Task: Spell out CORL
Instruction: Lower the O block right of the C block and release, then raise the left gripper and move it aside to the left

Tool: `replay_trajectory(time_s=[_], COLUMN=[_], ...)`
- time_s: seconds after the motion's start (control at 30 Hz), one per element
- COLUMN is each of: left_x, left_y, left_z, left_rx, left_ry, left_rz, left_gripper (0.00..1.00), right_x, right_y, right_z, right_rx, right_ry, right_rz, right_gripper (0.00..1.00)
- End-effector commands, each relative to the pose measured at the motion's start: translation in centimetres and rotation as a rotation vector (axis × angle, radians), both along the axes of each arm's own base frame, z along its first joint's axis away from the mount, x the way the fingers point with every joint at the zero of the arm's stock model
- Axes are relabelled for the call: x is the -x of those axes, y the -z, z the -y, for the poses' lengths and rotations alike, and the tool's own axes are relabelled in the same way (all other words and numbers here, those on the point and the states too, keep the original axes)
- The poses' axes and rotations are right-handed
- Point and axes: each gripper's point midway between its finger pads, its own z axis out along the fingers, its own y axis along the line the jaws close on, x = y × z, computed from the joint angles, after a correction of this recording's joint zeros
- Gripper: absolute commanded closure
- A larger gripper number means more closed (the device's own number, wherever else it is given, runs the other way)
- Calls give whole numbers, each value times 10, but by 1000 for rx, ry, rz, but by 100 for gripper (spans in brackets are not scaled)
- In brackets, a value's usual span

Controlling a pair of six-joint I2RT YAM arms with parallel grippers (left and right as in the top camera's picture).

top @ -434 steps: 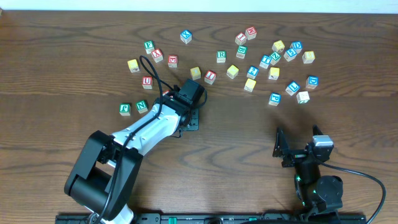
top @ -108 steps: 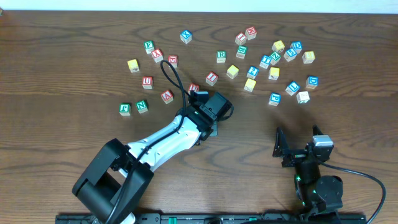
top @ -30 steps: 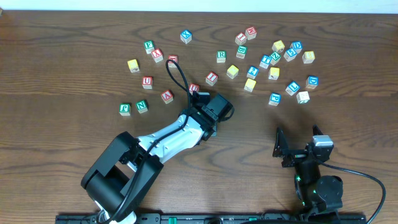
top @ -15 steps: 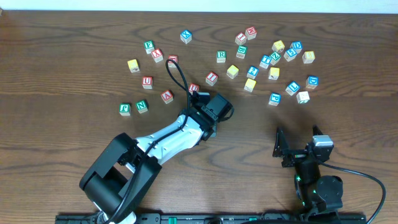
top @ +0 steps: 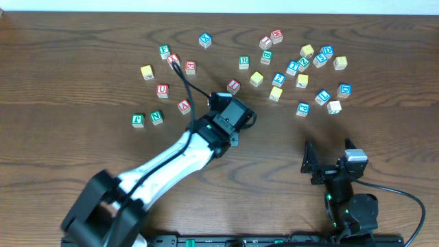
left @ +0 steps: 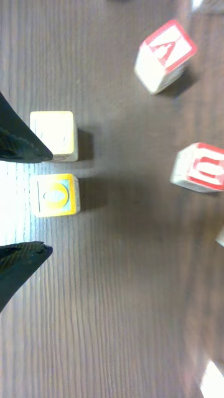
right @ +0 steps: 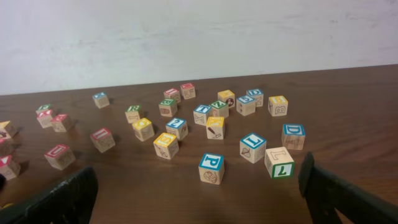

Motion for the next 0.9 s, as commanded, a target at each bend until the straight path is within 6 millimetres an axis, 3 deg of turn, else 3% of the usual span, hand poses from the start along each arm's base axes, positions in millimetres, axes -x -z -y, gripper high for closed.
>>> replay_trajectory(time_s=[0.0,0.1,0.17,0.47,0.57,0.63,0.87], left_x=[1,2,4,10,9,4,-5], left_y=[-21,-36,-48,-111,-116,-114,-115], left_z=[-3,-4,-6,-28,-31,-41,-58], left_rx=[-2,6,10,91,127,129,123], left_ry=[46,71,92,129,138,114,78], left_rz=[47,79,102,216,209,196,198], left_gripper=[60,59,53,53,53,45,45], right_x=[0,0,0,0,0,0,0], right_y=[1,1,1,1,1,1,1], right_z=[3,3,3,3,3,3,3], right_rx=[-11,-11,-11,-11,-11,-11,-11], right_ry=[13,13,13,12,13,13,13], right_rz=[-2,-2,-2,-2,-2,-2,-2], right_gripper=[1,1,1,1,1,1,1])
